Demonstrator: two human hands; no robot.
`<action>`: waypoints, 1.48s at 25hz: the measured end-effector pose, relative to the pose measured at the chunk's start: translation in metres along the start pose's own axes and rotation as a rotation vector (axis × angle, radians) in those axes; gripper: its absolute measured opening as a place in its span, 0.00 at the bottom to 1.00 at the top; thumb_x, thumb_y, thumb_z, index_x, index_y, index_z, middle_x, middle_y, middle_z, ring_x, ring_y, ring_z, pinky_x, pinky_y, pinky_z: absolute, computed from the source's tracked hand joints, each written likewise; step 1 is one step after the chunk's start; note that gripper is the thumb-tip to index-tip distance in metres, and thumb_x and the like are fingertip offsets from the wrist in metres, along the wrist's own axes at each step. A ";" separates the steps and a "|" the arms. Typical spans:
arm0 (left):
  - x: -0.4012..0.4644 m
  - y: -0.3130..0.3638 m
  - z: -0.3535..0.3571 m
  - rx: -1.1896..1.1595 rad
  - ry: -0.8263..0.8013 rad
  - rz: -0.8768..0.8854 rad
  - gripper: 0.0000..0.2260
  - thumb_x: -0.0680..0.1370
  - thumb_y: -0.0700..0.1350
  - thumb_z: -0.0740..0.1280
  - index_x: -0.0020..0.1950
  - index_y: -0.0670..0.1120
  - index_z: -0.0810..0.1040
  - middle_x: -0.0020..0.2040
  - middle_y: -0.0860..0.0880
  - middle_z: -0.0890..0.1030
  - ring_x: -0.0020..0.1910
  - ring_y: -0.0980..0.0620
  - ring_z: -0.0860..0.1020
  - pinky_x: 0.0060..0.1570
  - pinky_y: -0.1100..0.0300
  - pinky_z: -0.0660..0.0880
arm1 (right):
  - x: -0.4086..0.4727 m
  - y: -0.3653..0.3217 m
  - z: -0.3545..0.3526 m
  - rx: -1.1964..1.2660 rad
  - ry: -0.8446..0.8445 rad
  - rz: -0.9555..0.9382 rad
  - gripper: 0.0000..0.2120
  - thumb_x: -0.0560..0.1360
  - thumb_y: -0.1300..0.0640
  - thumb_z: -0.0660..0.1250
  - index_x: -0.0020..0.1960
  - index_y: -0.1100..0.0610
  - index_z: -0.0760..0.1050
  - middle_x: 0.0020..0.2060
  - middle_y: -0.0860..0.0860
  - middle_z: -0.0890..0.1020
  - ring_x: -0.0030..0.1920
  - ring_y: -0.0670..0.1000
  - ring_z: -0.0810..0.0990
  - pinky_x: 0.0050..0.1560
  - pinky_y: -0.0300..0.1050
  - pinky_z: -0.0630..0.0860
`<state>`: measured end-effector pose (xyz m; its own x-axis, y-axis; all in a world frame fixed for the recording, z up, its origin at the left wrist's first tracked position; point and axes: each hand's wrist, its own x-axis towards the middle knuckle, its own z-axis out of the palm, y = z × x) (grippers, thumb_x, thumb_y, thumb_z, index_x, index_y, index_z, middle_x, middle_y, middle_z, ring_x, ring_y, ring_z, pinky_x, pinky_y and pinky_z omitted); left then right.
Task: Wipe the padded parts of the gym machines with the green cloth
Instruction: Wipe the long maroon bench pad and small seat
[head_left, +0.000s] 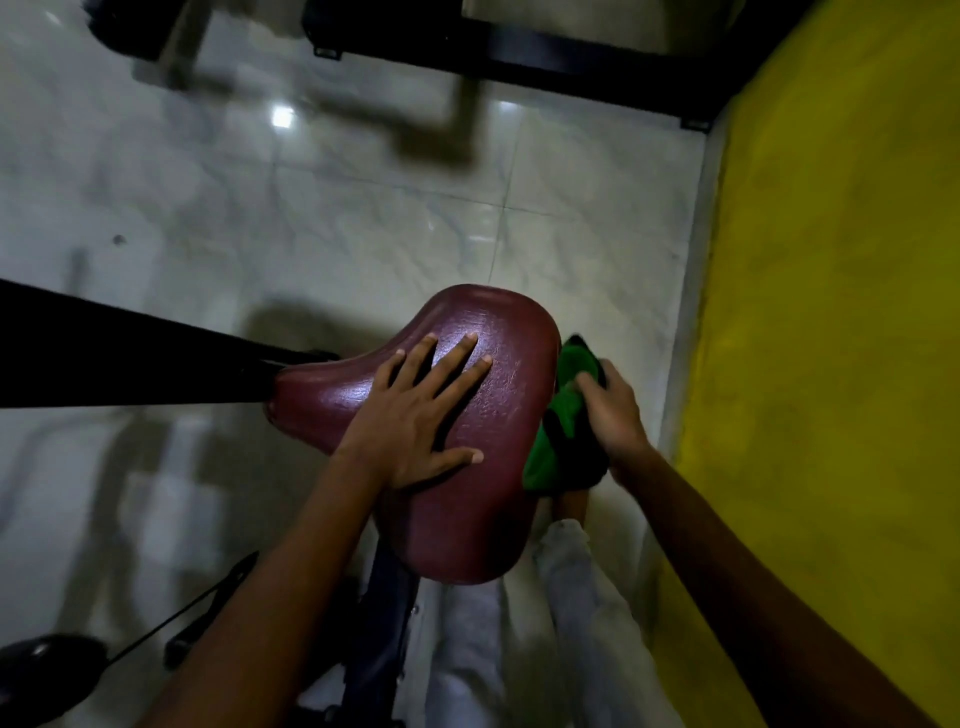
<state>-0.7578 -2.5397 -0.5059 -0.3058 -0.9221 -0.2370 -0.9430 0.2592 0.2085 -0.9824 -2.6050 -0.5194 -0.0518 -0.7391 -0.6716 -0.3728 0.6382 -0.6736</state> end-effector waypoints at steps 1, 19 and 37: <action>0.000 -0.001 0.001 -0.004 -0.010 0.004 0.41 0.71 0.74 0.52 0.78 0.52 0.55 0.78 0.50 0.55 0.74 0.39 0.58 0.67 0.40 0.61 | -0.018 0.015 0.003 0.019 0.008 0.023 0.05 0.77 0.61 0.61 0.52 0.56 0.74 0.45 0.56 0.80 0.48 0.56 0.79 0.51 0.51 0.76; -0.003 -0.005 0.004 0.021 -0.018 0.049 0.42 0.71 0.74 0.50 0.78 0.51 0.54 0.79 0.48 0.52 0.75 0.38 0.54 0.67 0.38 0.59 | -0.054 0.055 0.028 0.193 0.190 -0.040 0.14 0.74 0.59 0.65 0.59 0.57 0.77 0.49 0.55 0.81 0.51 0.55 0.80 0.52 0.49 0.78; -0.010 -0.003 0.010 -0.006 0.028 0.038 0.41 0.72 0.72 0.50 0.78 0.50 0.54 0.79 0.47 0.53 0.76 0.39 0.52 0.71 0.41 0.52 | -0.072 0.069 0.050 0.123 0.325 0.051 0.29 0.65 0.41 0.59 0.63 0.51 0.74 0.53 0.55 0.79 0.53 0.55 0.78 0.56 0.56 0.76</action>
<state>-0.7530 -2.5284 -0.5136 -0.3372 -0.9196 -0.2018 -0.9301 0.2922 0.2225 -0.9583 -2.4970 -0.5326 -0.3668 -0.7231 -0.5852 -0.2487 0.6824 -0.6873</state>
